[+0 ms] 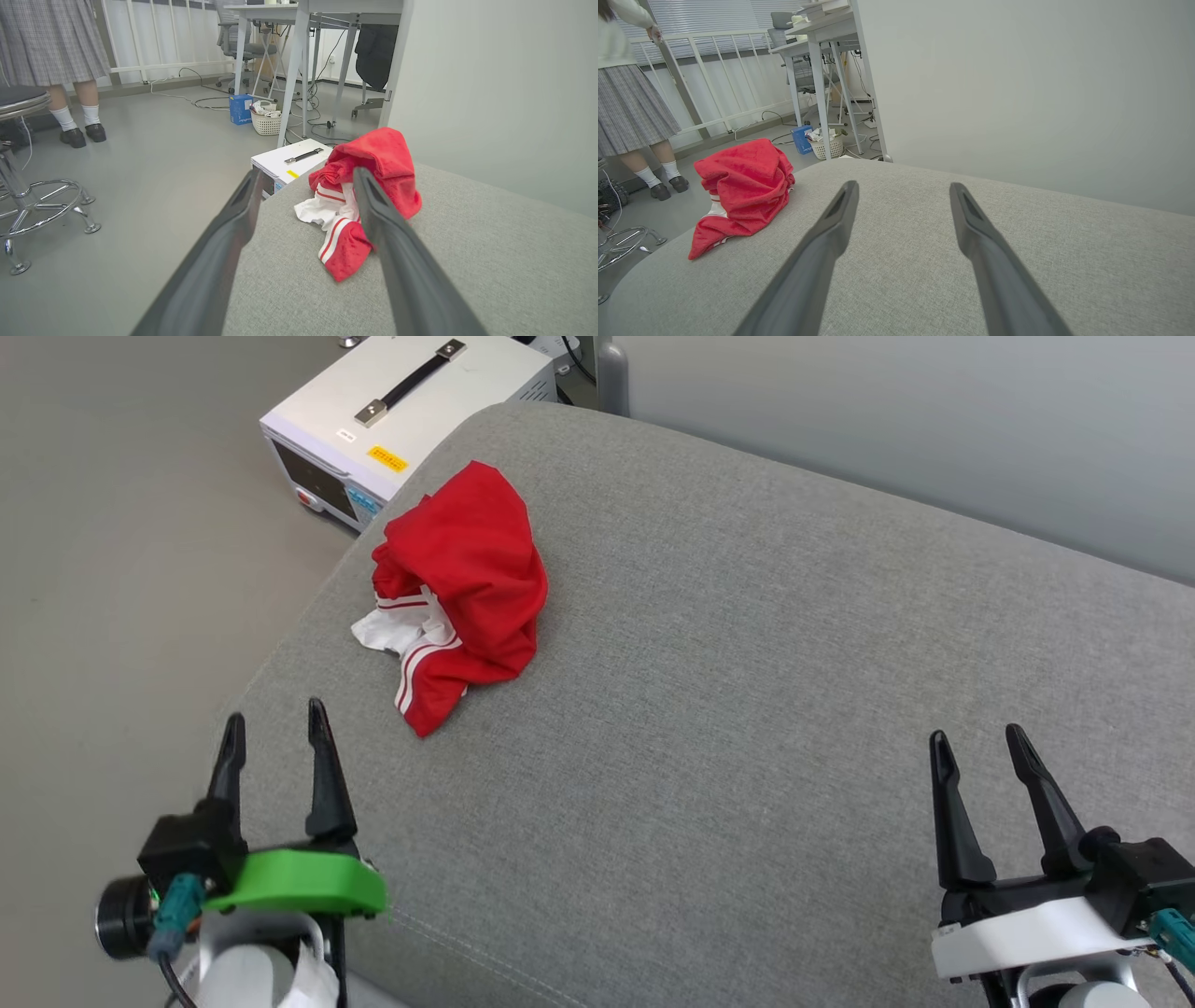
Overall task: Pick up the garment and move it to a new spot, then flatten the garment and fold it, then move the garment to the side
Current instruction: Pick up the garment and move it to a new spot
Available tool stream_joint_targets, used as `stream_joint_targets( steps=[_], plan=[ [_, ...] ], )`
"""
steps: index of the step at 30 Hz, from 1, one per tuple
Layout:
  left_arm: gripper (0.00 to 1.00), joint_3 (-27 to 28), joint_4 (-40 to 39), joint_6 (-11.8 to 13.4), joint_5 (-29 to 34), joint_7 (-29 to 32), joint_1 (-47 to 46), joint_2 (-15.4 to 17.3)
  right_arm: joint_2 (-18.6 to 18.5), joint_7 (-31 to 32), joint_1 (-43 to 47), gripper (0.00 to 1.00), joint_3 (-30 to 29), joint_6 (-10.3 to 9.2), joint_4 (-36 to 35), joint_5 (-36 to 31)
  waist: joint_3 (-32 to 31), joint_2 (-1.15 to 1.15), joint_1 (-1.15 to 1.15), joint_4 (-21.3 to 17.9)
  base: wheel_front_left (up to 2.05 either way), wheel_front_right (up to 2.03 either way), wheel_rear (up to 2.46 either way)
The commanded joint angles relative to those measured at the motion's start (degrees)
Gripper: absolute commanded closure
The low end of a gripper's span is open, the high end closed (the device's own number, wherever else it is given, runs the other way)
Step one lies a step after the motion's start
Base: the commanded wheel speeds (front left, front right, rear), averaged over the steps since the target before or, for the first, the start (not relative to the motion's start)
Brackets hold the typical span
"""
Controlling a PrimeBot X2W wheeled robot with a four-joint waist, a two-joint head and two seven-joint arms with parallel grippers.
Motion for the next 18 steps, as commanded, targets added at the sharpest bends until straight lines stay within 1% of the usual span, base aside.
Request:
stream_joint_targets(
  steps=[1, 3, 7, 10, 12, 14, 17, 18],
  plan=[
    [0.0, 0.82, 0.34, -1.45, 0.76, -0.34, -3.1, 0.5, -0.08, -0.52, -0.89, 0.0, 0.13, -0.05, -0.45, -0.49, 0.76, 0.0, 0.0, -0.65, 0.0, 0.0, 0.0],
    [0.0, 2.5, 1.71, -3.9, 0.84, -0.34, -6.94, 1.97, -0.08, -0.52, -1.71, 0.0, 0.32, -0.05, -0.71, -1.14, 1.89, 0.0, 0.0, -1.5, 0.0, 0.0, 0.0],
    [0.0, 5.12, 5.58, -7.24, -1.14, -0.34, -15.52, 5.55, -0.08, -0.52, -3.29, 0.0, 0.59, -0.05, -1.39, -2.43, 4.35, 0.0, 0.0, -3.49, 0.0, 0.0, 0.0],
    [0.0, 4.55, 9.92, -8.52, -2.59, -0.34, -22.07, 9.57, -0.08, -0.52, -4.49, 0.0, 0.62, -0.05, -1.92, -3.4, 6.56, 0.0, 0.0, -4.94, 0.0, 0.0, 0.0],
    [0.0, 3.18, 12.78, -8.91, -5.21, 0.64, -26.41, 11.98, -0.08, -0.52, -5.3, 0.0, 0.33, -0.05, -2.28, -4.07, 7.93, 0.0, 0.0, -5.6, 0.0, 0.0, 0.0],
    [0.0, 0.32, 14.76, -9.04, -7.92, 3.54, -30.45, 14.64, -0.08, -0.52, -6.05, 0.0, 0.31, -0.05, -2.69, -4.68, 9.38, 0.0, 0.0, -6.3, 0.0, 0.0, 0.0],
    [0.0, -6.85, 16.94, -9.08, -15.11, 12.56, -35.6, 19.52, -0.08, -0.52, -7.03, 0.0, 0.29, -0.05, -3.34, -5.28, 11.24, 0.0, 0.0, -7.4, 0.0, 0.0, 0.0],
    [0.0, -9.48, 17.75, -9.08, -17.99, 16.85, -36.93, 21.24, -0.08, -0.52, -7.34, 0.0, 0.25, -0.05, -3.52, -5.42, 11.8, 0.0, 0.0, -7.76, 0.0, 0.0, 0.0]
  ],
)
